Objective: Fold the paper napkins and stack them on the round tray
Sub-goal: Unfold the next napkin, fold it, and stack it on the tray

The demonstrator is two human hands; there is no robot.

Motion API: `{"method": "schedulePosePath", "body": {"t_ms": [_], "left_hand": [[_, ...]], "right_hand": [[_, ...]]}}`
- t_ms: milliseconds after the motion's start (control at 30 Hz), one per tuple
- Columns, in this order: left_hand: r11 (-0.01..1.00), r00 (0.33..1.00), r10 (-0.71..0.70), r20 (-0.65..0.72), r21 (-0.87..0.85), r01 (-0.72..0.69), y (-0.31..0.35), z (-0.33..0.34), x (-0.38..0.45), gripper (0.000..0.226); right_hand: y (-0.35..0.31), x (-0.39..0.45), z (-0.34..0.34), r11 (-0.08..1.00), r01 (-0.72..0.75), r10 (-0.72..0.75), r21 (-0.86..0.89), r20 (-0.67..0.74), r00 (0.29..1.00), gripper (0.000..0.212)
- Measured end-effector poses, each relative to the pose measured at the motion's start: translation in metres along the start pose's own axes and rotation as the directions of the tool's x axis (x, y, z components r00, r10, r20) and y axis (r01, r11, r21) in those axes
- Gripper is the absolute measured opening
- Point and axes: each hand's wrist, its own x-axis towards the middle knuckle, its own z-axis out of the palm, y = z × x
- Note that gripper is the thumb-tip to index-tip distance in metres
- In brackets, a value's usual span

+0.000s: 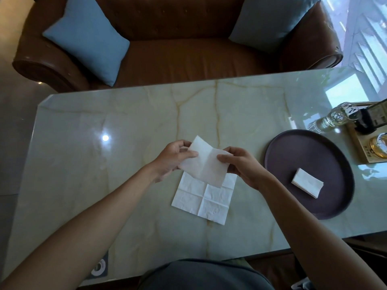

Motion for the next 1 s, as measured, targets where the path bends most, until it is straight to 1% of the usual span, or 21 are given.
{"method": "schedulePosePath", "body": {"t_ms": [67, 133, 167, 233, 300, 333, 367, 433, 467, 500, 533, 567, 600, 633, 700, 733, 800, 867, 933, 1000], "left_hand": [[0.995, 0.998, 0.049, -0.026, 0.084, -0.046, -0.004, 0.008, 0.001, 0.025], [0.986, 0.99, 0.108, -0.092, 0.139, -0.095, -0.01, 0.015, 0.004, 0.023], [0.982, 0.986, 0.121, -0.118, 0.16, -0.101, -0.012, 0.019, 0.005, 0.021], [0.987, 0.987, 0.089, -0.135, 0.145, -0.069, -0.016, 0.024, 0.007, 0.021], [0.997, 0.993, 0.033, -0.116, 0.079, -0.024, -0.017, 0.03, 0.008, 0.028], [0.999, 0.994, 0.017, -0.104, 0.034, -0.013, -0.017, 0.032, 0.008, 0.031], [1.0, 0.996, 0.003, -0.09, -0.024, -0.006, -0.016, 0.034, 0.007, 0.031], [0.987, 0.997, -0.023, -0.067, -0.159, 0.012, -0.013, 0.036, 0.005, 0.031], [0.978, 0.998, -0.037, -0.052, -0.205, 0.025, -0.012, 0.037, 0.004, 0.03], [0.971, 0.998, -0.05, -0.032, -0.234, 0.041, -0.011, 0.037, 0.004, 0.03], [0.964, 0.998, -0.064, -0.005, -0.258, 0.06, -0.01, 0.037, 0.004, 0.033], [0.957, 0.997, -0.076, 0.024, -0.279, 0.079, -0.01, 0.037, 0.005, 0.039], [0.951, 0.996, -0.082, 0.043, -0.295, 0.091, -0.01, 0.037, 0.006, 0.046], [0.952, 0.996, -0.075, 0.043, -0.293, 0.085, -0.01, 0.037, 0.007, 0.049], [0.976, 1.0, -0.014, -0.005, -0.218, 0.012, -0.012, 0.038, 0.008, 0.039], [0.986, 0.999, 0.025, -0.035, -0.164, -0.03, -0.014, 0.037, 0.008, 0.032], [0.992, 0.996, 0.073, -0.055, -0.097, -0.078, -0.016, 0.037, 0.007, 0.026], [0.994, 0.996, 0.075, -0.043, -0.078, -0.078, -0.014, 0.035, 0.006, 0.026], [0.994, 0.998, 0.063, -0.027, -0.091, -0.066, -0.008, 0.034, 0.003, 0.027], [0.993, 0.999, 0.05, 0.015, -0.108, -0.048, -0.001, 0.032, 0.001, 0.03]], "right_hand": [[-0.006, -0.002, 0.002, 0.999, -0.002, 0.001, -0.035, -0.026, 1.0, 0.004], [-0.012, -0.005, 0.005, 1.0, -0.005, 0.004, -0.02, -0.036, 0.999, 0.008], [-0.015, -0.007, 0.007, 1.0, -0.012, 0.012, 0.004, -0.018, 1.0, 0.013], [-0.021, -0.012, 0.01, 0.998, -0.035, 0.031, 0.056, 0.063, 0.998, 0.025], [-0.025, -0.017, 0.01, 0.998, -0.04, 0.035, 0.044, 0.107, 0.994, 0.033], [-0.026, -0.018, 0.01, 0.999, -0.025, 0.023, 0.026, 0.085, 0.996, 0.032], [-0.026, -0.017, 0.01, 1.0, 0.003, -0.004, 0.008, 0.028, 1.0, 0.028], [-0.022, -0.013, 0.009, 0.994, 0.079, -0.09, -0.077, -0.153, 0.984, 0.02], [-0.019, -0.011, 0.009, 0.983, 0.098, -0.134, -0.153, -0.239, 0.962, 0.021], [-0.016, -0.008, 0.008, 0.972, 0.093, -0.156, -0.217, -0.297, 0.942, 0.025], [-0.014, -0.006, 0.009, 0.968, 0.068, -0.146, -0.243, -0.319, 0.936, 0.03], [-0.013, -0.006, 0.009, 0.97, 0.03, -0.106, -0.241, -0.308, 0.945, 0.034], [-0.012, -0.006, 0.009, 0.973, -0.011, -0.053, -0.23, -0.27, 0.962, 0.036], [-0.011, -0.007, 0.01, 0.972, -0.052, 0.001, -0.23, -0.217, 0.976, 0.036], [-0.008, -0.01, 0.01, 0.971, -0.081, 0.056, -0.224, -0.117, 0.992, 0.028], [-0.006, -0.011, 0.01, 0.975, -0.07, 0.051, -0.212, -0.093, 0.994, 0.022], [-0.001, -0.012, 0.011, 0.981, -0.032, 0.012, -0.191, -0.108, 0.994, 0.013], [0.0, -0.013, 0.012, 0.989, -0.006, -0.015, -0.145, -0.142, 0.99, 0.01], [0.0, -0.016, 0.012, 0.992, 0.02, -0.038, -0.123, -0.147, 0.988, 0.007], [-0.001, -0.02, 0.009, 0.981, 0.043, -0.069, -0.19, -0.129, 0.989, 0.007]]}}
